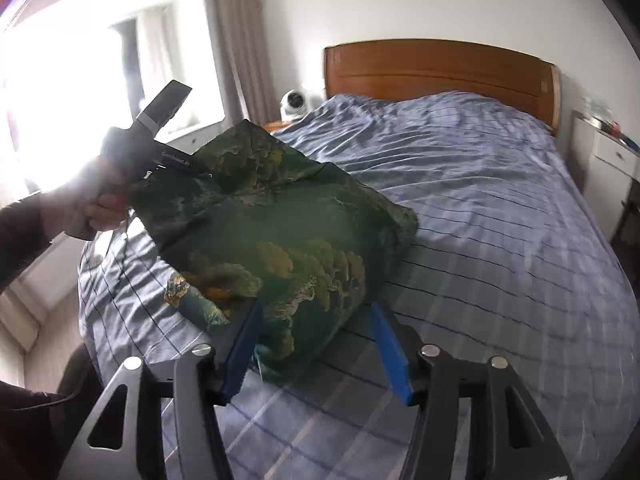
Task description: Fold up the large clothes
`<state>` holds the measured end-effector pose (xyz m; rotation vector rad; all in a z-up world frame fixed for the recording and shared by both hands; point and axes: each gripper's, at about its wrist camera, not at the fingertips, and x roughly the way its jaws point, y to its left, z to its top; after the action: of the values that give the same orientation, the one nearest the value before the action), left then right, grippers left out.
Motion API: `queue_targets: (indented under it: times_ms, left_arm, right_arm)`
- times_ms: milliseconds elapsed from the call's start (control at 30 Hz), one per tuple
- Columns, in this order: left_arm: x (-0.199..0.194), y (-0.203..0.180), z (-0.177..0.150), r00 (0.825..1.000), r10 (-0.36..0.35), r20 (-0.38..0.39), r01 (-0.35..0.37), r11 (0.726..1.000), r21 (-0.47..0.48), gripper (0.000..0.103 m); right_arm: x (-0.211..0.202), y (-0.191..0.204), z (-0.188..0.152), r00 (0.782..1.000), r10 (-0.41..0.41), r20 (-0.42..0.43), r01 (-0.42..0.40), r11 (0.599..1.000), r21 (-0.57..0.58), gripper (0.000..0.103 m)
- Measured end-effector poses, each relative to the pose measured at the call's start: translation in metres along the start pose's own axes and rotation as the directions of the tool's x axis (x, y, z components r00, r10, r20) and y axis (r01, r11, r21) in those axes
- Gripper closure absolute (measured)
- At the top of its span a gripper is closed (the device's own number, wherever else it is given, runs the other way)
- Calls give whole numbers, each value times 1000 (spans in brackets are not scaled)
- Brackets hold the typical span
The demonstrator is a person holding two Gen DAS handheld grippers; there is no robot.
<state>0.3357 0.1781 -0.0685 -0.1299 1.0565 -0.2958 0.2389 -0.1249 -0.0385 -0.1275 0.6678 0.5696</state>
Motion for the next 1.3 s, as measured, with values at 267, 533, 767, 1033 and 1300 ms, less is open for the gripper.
queue_targets:
  times_ms: [267, 533, 767, 1033, 1300]
  left_arm:
    - [36, 57, -21, 993, -119, 10, 120, 982, -143, 58]
    - [66, 80, -39, 978, -202, 48, 207, 954, -216, 52]
    - [33, 77, -39, 980, -194, 45, 199, 961, -190, 45]
    - [6, 81, -43, 989, -136, 59, 143, 982, -125, 42]
    - [34, 91, -56, 997, -75, 16, 77, 983, -167, 41]
  right_arm:
    - [99, 41, 25, 992, 52, -117, -62, 994, -89, 50]
    - [152, 34, -13, 978, 62, -199, -64, 998, -5, 50]
    - [150, 43, 4, 967, 50, -249, -57, 998, -21, 50]
    - [145, 27, 118, 968, 101, -229, -88, 994, 67, 50]
    - [287, 13, 120, 884, 93, -457, -3, 981, 193, 49]
